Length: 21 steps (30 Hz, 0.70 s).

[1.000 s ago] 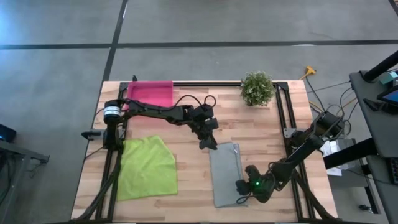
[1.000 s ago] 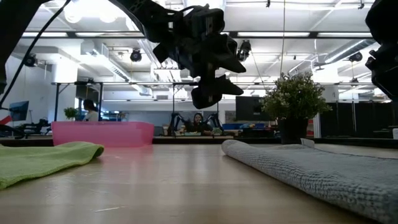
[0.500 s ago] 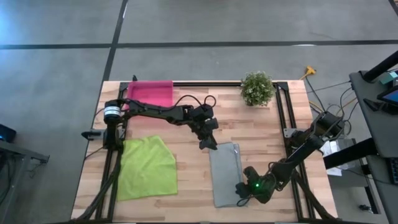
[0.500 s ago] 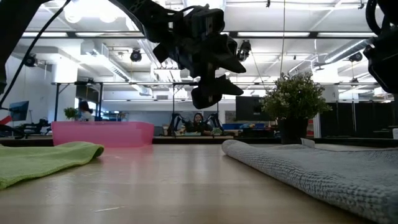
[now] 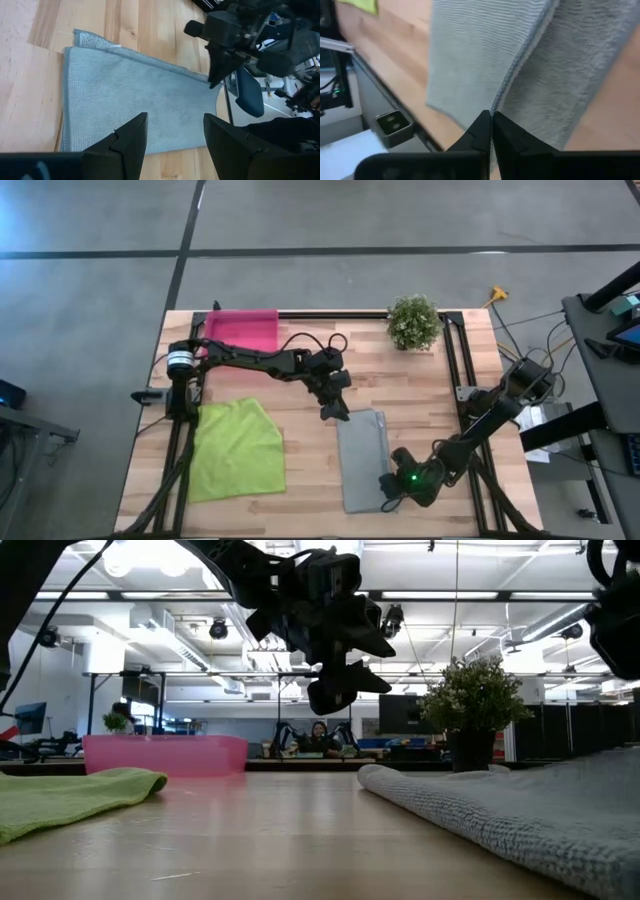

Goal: Roll microfiber towels into tight, uniform cylinder then place into a basket
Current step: Roll the blue microfiber cloth

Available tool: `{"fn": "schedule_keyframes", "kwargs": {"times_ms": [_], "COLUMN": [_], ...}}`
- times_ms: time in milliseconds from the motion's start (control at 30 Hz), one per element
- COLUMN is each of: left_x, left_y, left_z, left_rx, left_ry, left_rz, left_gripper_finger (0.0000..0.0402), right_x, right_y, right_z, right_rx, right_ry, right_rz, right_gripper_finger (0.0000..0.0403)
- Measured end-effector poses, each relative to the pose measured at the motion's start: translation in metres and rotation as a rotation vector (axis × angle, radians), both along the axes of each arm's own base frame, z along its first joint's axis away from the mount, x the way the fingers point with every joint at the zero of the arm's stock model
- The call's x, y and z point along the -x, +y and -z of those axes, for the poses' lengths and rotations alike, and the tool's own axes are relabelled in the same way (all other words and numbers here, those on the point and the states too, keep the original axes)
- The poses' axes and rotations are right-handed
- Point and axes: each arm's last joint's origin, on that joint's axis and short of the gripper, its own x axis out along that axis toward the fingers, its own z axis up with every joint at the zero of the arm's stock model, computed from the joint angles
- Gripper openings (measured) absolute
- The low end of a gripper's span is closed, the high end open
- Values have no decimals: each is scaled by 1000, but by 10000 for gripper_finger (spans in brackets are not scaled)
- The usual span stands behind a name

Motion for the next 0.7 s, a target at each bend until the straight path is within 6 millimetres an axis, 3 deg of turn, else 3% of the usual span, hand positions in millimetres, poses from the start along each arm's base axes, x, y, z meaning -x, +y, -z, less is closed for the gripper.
{"fn": "schedule_keyframes", "kwargs": {"times_ms": [700], "left_x": [0], "left_y": [0], "left_z": [0], "left_rx": [-1], "left_ry": [0], "left_rz": [0], "left_gripper_finger": [178], "right_x": [-17], "right_y": [21], "right_z": [-61], "right_rx": [194], "right_ry": [76], "right_rz": [-126], "right_gripper_finger": [8]}}
